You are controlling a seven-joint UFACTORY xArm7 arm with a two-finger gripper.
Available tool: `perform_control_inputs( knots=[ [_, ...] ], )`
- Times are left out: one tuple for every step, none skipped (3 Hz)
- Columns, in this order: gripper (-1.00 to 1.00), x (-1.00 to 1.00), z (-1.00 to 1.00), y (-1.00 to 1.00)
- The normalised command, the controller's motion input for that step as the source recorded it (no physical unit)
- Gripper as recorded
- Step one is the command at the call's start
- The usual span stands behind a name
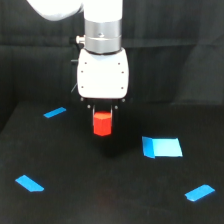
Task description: Pick up the red object from the table
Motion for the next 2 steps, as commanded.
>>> perform_control_inputs(
  knots=[
    [-0.95, 0.07, 0.90, 0.03],
    [-0.96, 0.09, 0.79, 0.13]
  ],
)
